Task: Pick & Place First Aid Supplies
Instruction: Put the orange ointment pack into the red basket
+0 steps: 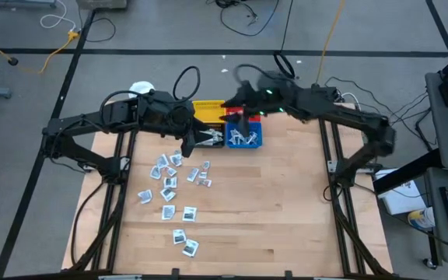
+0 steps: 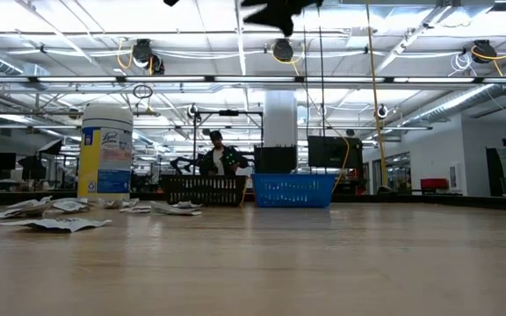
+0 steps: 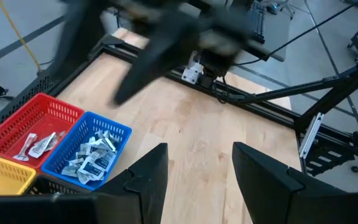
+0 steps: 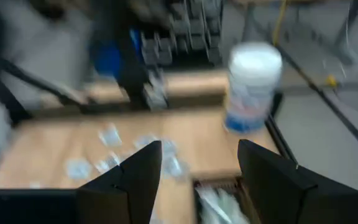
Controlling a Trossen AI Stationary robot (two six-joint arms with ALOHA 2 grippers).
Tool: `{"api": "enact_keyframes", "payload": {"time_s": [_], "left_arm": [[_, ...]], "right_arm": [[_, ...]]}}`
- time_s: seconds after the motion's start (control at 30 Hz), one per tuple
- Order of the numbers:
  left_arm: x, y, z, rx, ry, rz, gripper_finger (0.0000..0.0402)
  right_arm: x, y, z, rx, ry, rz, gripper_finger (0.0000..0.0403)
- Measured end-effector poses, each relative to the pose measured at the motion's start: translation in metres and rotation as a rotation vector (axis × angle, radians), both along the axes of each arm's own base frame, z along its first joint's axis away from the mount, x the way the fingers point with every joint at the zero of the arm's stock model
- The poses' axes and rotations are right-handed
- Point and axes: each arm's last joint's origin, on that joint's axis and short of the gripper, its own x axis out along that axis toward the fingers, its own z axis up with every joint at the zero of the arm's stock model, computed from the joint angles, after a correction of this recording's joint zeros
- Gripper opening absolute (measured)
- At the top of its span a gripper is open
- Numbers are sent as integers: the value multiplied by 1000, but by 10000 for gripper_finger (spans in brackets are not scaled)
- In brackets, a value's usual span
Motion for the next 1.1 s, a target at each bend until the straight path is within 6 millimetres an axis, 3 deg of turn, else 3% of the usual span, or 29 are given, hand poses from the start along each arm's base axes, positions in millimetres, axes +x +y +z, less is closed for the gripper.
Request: {"api": "enact_keyframes", "payload": {"time_s": [0.17, 0.37, 0.7, 0.83, 1.1], "left_arm": [[1, -2, 1, -15, -12, 0, 184], [0, -6, -2, -29, 23, -11, 184], [-30, -2, -48, -98, 619, 12, 184], [-44, -2, -58, -135, 828, 31, 184], [-44, -3, -96, 94, 1046, -143, 184]], "right_arm": [[-22, 36, -3, 73, -173, 42, 210], [-35, 61, -5, 60, -198, 45, 210], [-37, 65, -3, 65, -201, 57, 210], [-37, 65, -3, 65, -204, 57, 210], [-37, 65, -2, 60, -213, 59, 210]]}}
